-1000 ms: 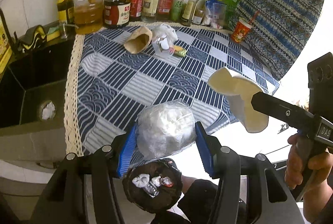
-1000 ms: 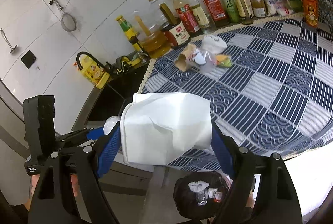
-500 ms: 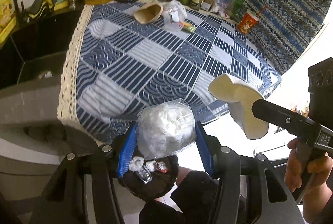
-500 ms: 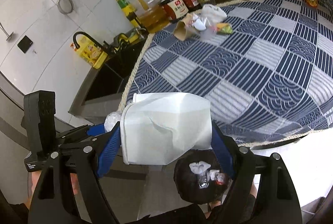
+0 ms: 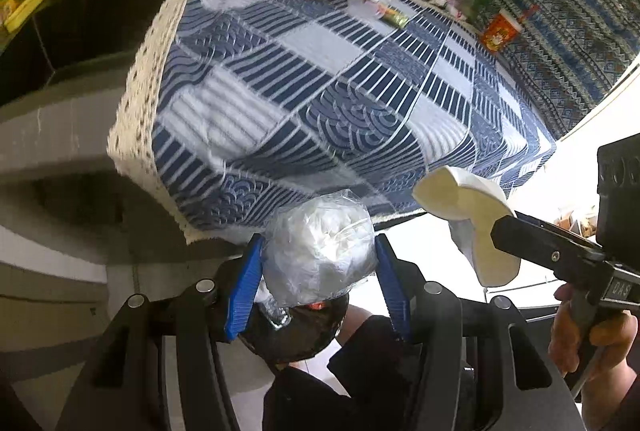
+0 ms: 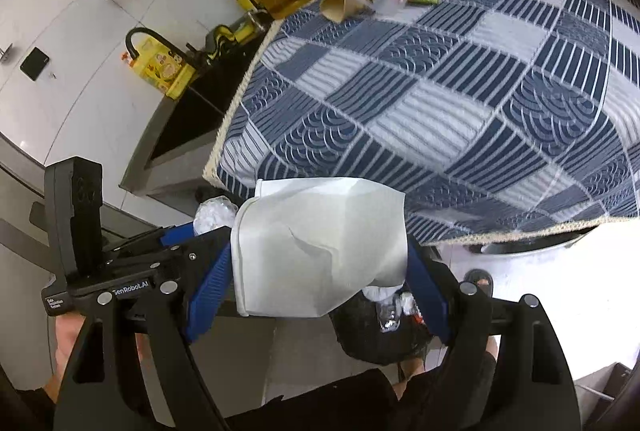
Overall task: Collect trash
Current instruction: 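Lower both held items down over the bin opening, then open both tools to drop the clear bag and tissue into the bin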
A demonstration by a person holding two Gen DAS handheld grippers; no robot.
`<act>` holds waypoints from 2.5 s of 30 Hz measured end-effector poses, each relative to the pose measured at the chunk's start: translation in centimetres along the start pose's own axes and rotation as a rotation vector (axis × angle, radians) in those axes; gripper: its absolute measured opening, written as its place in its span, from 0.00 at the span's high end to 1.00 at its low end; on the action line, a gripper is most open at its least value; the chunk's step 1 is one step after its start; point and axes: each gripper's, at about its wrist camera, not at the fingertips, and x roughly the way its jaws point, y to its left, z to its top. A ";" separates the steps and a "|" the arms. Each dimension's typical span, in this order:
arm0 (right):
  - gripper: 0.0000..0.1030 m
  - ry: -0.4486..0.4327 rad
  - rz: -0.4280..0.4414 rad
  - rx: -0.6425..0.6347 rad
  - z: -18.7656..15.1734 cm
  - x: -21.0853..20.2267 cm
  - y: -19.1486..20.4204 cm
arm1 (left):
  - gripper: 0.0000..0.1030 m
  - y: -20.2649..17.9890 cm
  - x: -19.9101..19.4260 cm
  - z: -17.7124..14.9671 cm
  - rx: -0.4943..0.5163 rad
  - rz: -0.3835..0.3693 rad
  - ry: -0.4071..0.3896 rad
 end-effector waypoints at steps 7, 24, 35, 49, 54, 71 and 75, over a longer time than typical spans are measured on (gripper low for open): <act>0.22 0.062 -0.007 0.034 -1.8 2.2 -1.5 | 0.49 1.1 2.3 -2.2 -0.049 0.002 0.061; 0.22 0.196 -0.020 0.118 -4.8 7.3 -5.3 | 0.49 3.3 7.8 -6.3 -0.149 0.014 0.202; 0.22 0.296 -0.032 0.164 -6.9 11.9 -8.2 | 0.49 4.9 12.5 -7.9 -0.188 0.037 0.299; 0.22 0.382 -0.029 0.215 -8.7 17.9 -11.6 | 0.49 5.8 19.1 -10.3 -0.221 0.040 0.413; 0.22 0.389 -0.031 0.225 -8.5 19.4 -12.3 | 0.49 6.2 21.0 -10.6 -0.234 0.042 0.439; 0.10 0.385 -0.009 0.275 -8.1 20.9 -13.2 | 0.29 7.6 22.5 -10.9 -0.271 0.088 0.476; 0.10 0.379 -0.018 0.268 -7.9 20.6 -13.0 | 0.24 8.1 22.1 -11.0 -0.288 0.111 0.470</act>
